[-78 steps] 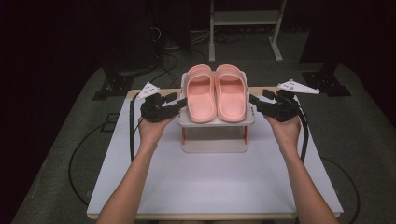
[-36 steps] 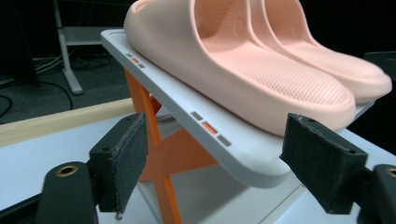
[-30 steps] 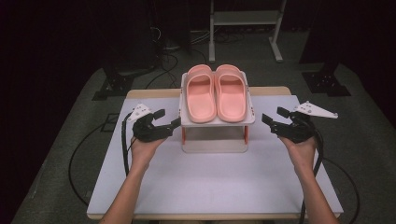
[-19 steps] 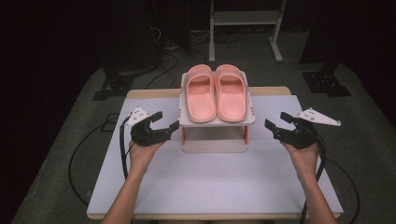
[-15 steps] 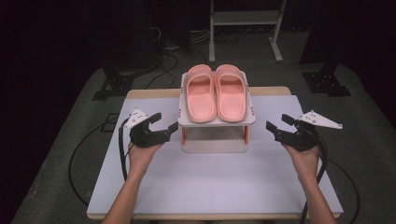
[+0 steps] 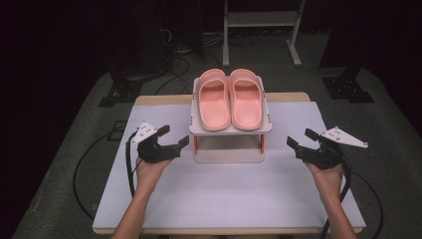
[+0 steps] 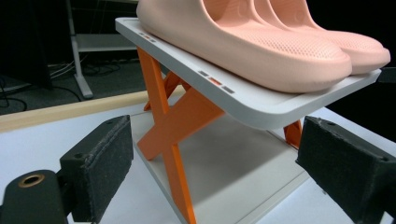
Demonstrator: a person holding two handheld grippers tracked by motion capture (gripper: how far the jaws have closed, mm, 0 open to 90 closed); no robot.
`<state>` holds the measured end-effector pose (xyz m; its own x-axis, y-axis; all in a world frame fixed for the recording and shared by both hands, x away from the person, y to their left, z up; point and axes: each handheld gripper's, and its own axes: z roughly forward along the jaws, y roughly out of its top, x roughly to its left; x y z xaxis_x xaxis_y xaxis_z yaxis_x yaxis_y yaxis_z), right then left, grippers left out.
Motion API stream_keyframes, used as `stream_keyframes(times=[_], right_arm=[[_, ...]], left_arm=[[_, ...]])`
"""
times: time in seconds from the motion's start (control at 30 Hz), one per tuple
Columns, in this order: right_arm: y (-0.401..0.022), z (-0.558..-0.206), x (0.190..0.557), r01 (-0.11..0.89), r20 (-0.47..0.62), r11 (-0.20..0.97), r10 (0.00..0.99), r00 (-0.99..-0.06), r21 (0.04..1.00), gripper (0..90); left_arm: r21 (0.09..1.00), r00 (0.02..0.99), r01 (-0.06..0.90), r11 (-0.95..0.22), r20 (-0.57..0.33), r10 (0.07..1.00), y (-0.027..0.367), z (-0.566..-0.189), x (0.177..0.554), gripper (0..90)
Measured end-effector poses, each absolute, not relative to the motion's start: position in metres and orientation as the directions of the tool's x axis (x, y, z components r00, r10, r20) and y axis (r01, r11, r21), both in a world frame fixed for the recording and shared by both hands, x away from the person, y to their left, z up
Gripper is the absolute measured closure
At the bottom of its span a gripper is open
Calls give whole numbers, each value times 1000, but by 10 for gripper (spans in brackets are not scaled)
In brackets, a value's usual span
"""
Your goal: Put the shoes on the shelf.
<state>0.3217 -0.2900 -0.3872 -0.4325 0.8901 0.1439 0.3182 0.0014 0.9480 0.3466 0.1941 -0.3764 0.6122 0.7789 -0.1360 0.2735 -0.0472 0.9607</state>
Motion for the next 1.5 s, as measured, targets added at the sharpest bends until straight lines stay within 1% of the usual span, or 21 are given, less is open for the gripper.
stream_keyframes(times=[0.47,0.6,0.7,1.5], right_arm=[[-299,-399,309,308,144,-7,895,-422,951,190],[-300,-403,306,323,145,-1,895,-421,946,178],[-301,-406,304,316,141,-2,896,-420,949,179],[-310,-432,285,338,160,-11,895,-416,941,179]], left_arm=[[962,609,268,-51,-128,783,198,-385,338,83],[961,604,270,-53,-127,787,199,-389,335,68],[961,597,271,-57,-121,793,201,-392,333,53],[959,590,278,-49,-131,796,203,-407,319,41]])
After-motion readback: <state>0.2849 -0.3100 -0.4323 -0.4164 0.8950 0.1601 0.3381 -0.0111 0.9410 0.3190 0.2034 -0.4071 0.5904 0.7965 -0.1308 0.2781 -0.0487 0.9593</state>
